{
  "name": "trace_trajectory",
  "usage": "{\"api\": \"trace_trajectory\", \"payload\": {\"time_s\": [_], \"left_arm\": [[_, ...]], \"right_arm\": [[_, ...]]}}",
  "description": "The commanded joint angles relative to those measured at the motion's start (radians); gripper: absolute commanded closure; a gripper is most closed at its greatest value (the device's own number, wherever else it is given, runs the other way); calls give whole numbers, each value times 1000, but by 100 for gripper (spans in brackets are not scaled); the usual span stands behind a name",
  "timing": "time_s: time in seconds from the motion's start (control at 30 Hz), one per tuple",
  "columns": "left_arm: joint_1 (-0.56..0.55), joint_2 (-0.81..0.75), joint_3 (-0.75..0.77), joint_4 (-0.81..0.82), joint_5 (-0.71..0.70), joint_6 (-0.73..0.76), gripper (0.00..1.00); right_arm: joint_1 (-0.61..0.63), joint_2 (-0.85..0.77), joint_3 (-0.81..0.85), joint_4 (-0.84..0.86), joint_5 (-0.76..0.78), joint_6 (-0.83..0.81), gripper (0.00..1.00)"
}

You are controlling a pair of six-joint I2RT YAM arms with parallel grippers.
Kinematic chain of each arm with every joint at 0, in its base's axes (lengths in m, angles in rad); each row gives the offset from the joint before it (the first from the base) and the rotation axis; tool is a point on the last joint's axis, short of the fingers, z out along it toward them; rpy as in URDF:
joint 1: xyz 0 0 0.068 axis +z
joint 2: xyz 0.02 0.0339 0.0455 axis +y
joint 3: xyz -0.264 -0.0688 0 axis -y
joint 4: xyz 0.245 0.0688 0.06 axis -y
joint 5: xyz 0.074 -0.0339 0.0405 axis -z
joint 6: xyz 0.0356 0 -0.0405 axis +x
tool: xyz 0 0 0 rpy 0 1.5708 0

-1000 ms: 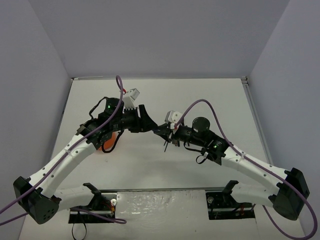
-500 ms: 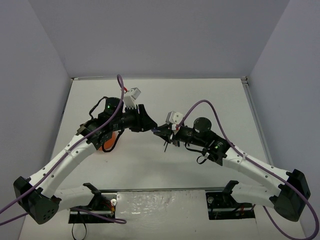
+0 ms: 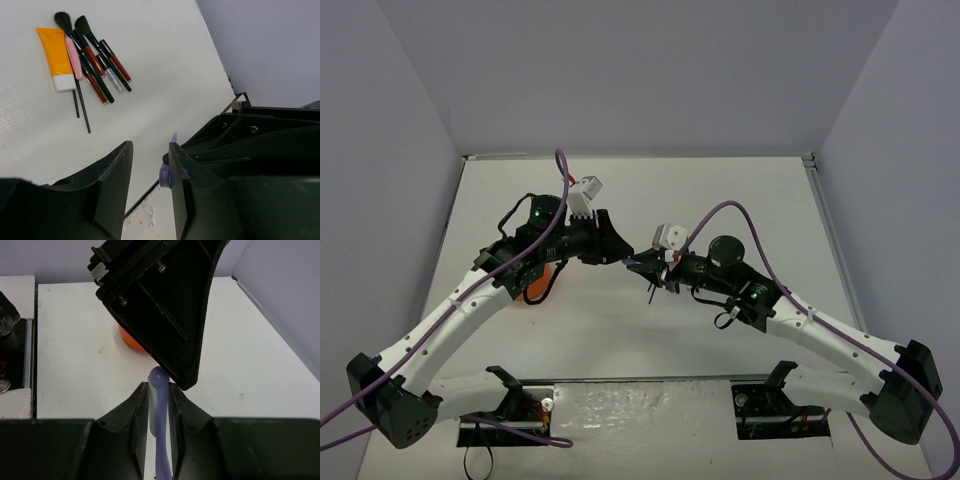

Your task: Organize the makeup

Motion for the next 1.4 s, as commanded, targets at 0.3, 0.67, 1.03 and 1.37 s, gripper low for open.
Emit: {"api": "trace_trajectory", "payload": {"time_s": [0.3,0.67,1.03,1.37], "left_arm": [[-3,-53,2,68,21,-27,68],[-4,-47,-22,140,19,-48,68],[-4,-46,-51,242,41,-82,88],[-4,-64,-49,214,8,-58,100]], "right_arm": [[1,-15,20,123,68,4,100],[2,-21,7,169,85,31,100],[2,-17,-2,192,84,43,100],[0,-13,-4,197,102,50,62]]}}
